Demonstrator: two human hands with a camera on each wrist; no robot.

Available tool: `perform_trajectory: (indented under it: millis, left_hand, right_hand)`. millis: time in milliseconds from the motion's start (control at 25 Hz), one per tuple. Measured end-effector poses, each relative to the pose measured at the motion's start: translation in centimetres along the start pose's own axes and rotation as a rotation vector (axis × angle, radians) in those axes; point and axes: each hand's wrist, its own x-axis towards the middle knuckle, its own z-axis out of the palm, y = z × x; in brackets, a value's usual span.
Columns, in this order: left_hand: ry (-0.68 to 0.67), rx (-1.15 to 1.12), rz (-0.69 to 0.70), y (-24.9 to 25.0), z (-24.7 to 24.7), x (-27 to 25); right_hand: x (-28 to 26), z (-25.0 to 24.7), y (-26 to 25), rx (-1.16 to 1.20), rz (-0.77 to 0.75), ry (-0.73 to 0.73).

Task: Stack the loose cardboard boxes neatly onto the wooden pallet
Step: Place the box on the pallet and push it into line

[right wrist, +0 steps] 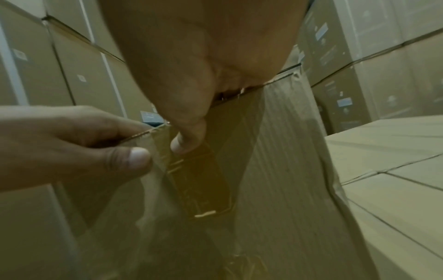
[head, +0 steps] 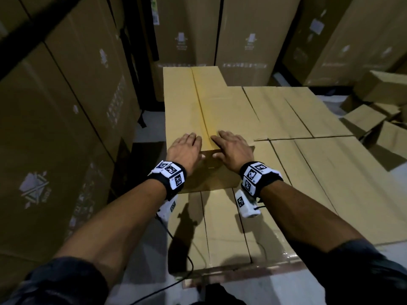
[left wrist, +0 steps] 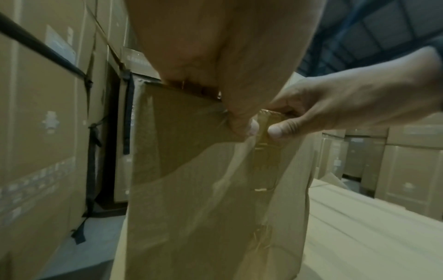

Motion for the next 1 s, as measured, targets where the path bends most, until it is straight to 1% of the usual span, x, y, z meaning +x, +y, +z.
perform_trajectory:
  millis: [200,440,720,840,920,1000]
  left_hand:
    - [-0.003,0.033,-0.024,-0.6,0.0,0.7]
    - [-0.009,0.044,-0.089,-1.7,-0.1,2.9]
    - [0.034,0.005,-0.146,-2.5,-0.3,6.2]
    - [0.067,-0.004,-0.162,-2.3,0.5,5.9]
    - [0.122,-0.011,-0.156,-2.1,1.3,4.7]
    - [0.135,-0.024,-0.138,-1.8,2.9,3.2]
  right_hand:
    - [0.9,0.2,0.3,0.002,-0.048,0.064]
    - [4.7,1.0,0.5,-0.022,-0.059,0.081]
    - [9.9,0.8,1.3,-0.012,-0.050,0.077]
    - [11.7,0.8,1.6,-0.021,-0.043,0.065]
    - [12.4,0.8,1.8,-0.021,-0.039,0.058]
    - [12.6,0.9,1.8,-0.033,-0.042,0.058]
